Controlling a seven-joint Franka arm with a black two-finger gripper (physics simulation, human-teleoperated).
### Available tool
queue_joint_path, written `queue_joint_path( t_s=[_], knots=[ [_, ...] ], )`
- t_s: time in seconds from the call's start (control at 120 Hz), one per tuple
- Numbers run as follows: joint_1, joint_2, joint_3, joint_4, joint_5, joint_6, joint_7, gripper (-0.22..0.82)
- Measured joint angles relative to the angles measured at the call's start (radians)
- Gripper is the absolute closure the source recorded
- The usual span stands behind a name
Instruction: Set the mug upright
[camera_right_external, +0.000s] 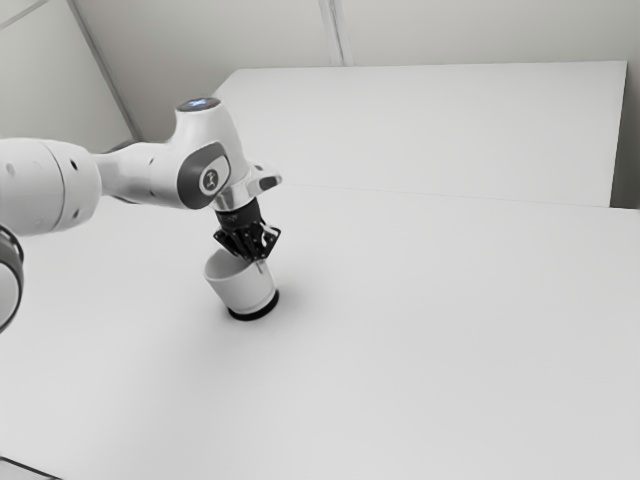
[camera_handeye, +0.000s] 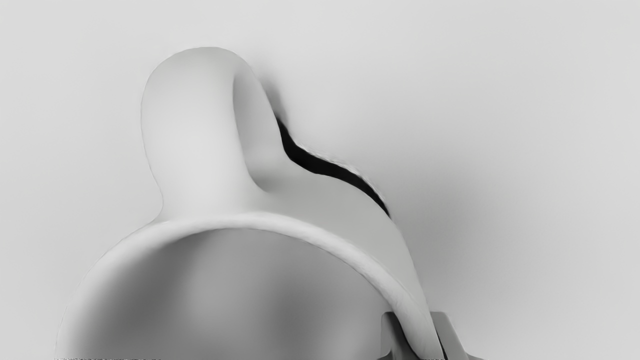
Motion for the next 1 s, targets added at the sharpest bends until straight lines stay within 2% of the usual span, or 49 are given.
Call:
queue_joint_path(
  t_s=[0.167, 0.367, 0.533, 0.725, 1.0],
  knots=[
    [-0.004, -0.006, -0.001, -0.041, 0.012, 0.047, -0.064, 0.78],
    [-0.012, -0.019, -0.002, -0.056, 0.004, 0.062, -0.110, 0.36],
    [-0.026, -0.077, -0.001, -0.048, 0.012, 0.046, -0.136, 0.16],
    [-0.035, -0.112, 0.006, 0.069, 0.019, -0.063, -0.154, 0.07],
    [-0.030, -0.115, 0.014, 0.222, 0.068, -0.186, -0.099, 0.02]
  ],
)
